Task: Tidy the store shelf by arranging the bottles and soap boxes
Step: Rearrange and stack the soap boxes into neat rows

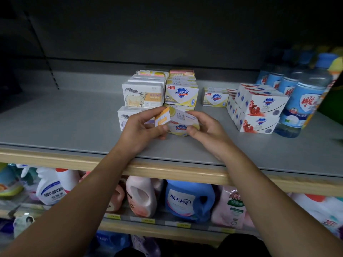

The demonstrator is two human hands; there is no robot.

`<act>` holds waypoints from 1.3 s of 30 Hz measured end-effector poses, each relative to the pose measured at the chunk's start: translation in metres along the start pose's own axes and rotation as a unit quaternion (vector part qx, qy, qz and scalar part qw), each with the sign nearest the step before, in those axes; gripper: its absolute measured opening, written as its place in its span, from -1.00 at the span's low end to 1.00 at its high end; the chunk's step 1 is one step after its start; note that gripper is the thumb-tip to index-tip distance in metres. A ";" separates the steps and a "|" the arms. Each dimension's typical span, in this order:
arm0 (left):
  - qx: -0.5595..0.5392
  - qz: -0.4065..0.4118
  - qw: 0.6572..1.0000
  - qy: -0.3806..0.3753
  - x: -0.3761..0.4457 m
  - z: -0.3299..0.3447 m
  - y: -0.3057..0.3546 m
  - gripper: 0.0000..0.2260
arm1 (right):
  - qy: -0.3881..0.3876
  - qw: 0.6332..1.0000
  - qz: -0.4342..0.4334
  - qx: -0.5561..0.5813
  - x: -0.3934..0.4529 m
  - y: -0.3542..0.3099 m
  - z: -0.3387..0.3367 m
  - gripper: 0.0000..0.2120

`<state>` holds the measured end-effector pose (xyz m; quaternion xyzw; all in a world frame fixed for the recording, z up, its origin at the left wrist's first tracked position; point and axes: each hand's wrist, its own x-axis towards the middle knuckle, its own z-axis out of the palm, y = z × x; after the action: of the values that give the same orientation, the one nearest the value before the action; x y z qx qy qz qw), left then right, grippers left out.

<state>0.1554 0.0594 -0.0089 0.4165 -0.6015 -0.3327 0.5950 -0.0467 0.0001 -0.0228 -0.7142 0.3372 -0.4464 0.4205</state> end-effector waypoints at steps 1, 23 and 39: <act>0.001 0.001 1.000 0.001 0.000 0.000 0.000 -0.55 | 0.001 1.000 -0.005 0.004 0.000 0.000 0.000 -0.69; 0.448 0.169 0.878 -0.022 0.015 0.064 -0.007 -0.67 | 0.232 0.876 -0.081 -0.415 -0.025 -0.041 -0.100 -0.61; 0.554 0.127 0.822 -0.035 0.100 0.160 -0.038 -0.67 | 0.202 0.770 -0.058 -0.602 0.019 0.006 -0.158 -0.52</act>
<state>0.0059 -0.0617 -0.0103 0.5837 -0.7527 0.1205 0.2796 -0.1858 -0.0664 0.0175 -0.7324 0.5724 -0.3094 -0.2005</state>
